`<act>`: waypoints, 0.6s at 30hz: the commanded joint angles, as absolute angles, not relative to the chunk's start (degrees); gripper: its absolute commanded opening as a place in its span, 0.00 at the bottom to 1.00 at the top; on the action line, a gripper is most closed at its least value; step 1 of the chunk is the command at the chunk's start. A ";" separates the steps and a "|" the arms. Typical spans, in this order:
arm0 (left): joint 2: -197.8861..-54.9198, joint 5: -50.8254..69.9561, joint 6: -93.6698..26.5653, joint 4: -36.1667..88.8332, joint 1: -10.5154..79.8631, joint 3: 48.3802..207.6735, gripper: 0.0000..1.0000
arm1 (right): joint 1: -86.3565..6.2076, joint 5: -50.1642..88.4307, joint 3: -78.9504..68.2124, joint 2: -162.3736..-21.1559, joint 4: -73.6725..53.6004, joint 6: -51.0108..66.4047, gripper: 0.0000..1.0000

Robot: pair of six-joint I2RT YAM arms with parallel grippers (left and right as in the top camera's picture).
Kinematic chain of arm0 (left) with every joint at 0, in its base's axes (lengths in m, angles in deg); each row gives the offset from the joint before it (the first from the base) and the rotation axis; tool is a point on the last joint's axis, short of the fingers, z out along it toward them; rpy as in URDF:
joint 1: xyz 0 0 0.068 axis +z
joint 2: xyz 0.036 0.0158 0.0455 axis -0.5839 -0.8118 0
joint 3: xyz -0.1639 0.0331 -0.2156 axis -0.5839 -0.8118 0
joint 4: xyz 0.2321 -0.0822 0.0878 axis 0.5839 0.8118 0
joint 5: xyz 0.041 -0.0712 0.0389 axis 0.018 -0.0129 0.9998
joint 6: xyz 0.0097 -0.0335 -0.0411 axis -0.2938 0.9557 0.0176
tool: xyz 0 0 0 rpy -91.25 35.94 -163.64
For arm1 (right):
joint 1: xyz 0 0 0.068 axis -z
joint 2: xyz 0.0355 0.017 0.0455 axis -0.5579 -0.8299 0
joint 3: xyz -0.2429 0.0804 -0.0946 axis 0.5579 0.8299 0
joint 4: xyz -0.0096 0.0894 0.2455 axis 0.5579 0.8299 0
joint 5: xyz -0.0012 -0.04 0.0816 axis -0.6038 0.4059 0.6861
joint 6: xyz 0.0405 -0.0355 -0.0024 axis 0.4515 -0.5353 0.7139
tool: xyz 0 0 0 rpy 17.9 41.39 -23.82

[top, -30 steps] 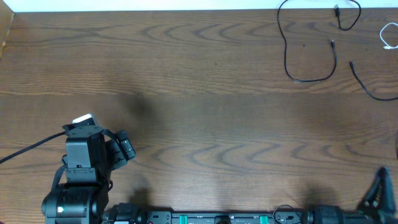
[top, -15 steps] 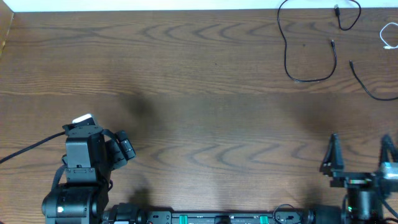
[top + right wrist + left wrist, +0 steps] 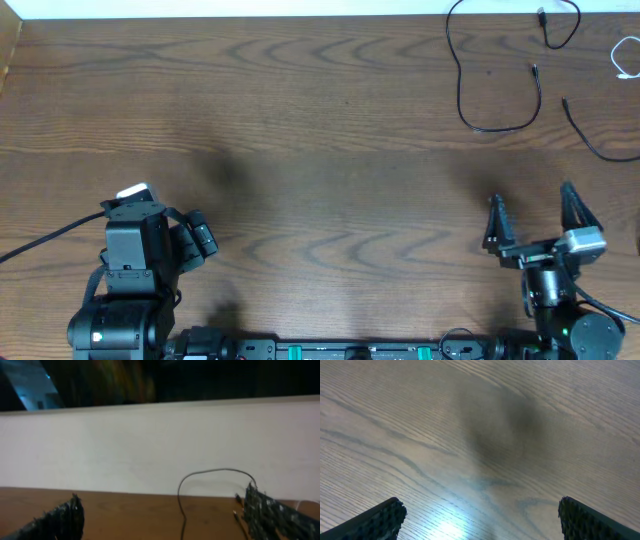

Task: Untangle cables

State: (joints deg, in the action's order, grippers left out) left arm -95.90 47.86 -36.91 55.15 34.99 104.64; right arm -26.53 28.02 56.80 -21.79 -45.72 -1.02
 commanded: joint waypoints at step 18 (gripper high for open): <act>-95.86 48.38 -37.83 55.33 35.34 105.75 0.98 | -26.08 29.85 61.33 -21.64 -41.74 -6.16 0.99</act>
State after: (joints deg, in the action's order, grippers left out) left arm -95.90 47.86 -36.91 55.15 34.99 104.64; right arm -26.53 29.61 60.48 -21.77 -42.00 -2.90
